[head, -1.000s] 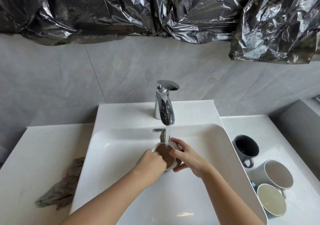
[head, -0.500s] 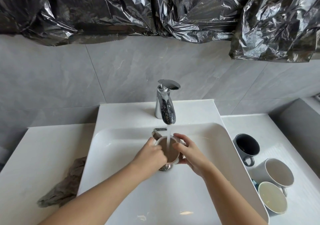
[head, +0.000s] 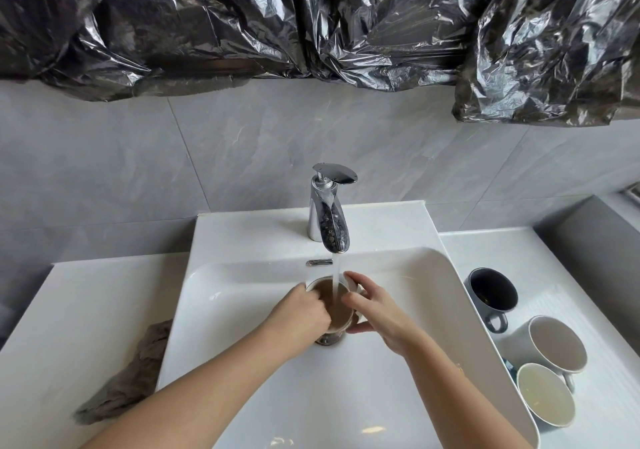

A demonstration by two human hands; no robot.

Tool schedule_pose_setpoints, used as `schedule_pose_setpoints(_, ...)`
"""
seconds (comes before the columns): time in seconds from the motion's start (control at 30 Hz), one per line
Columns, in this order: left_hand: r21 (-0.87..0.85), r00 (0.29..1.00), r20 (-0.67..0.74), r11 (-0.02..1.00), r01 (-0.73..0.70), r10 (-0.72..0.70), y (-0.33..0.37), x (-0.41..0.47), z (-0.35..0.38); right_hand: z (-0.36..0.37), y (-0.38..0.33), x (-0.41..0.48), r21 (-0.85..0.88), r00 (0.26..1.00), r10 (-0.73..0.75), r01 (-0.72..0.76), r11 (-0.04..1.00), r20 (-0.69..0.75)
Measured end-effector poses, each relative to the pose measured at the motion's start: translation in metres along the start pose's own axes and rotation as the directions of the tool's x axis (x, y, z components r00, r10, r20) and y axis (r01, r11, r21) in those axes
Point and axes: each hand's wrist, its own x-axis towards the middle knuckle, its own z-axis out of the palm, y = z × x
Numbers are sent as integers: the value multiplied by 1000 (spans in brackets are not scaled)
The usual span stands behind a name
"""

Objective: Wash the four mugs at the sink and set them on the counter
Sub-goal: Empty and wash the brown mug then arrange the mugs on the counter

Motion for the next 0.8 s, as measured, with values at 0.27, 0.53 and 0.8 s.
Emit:
schedule_pose_setpoints(0.27, -234, 976, -200, 972, 35, -83, 23, -4, 4, 12, 28, -5, 354, 995, -61, 83, 931, -74)
schedule_pose_setpoints(0.53, -207, 977, -156, 962, -179, 148, -10, -6, -2, -7, 0, 10, -44, 999, -38, 37, 998, -12)
schedule_pose_setpoints(0.8, -98, 995, -4, 991, -96, 96, 4, 1, 5, -8, 2, 10, -73, 997, 30, -24, 997, 77)
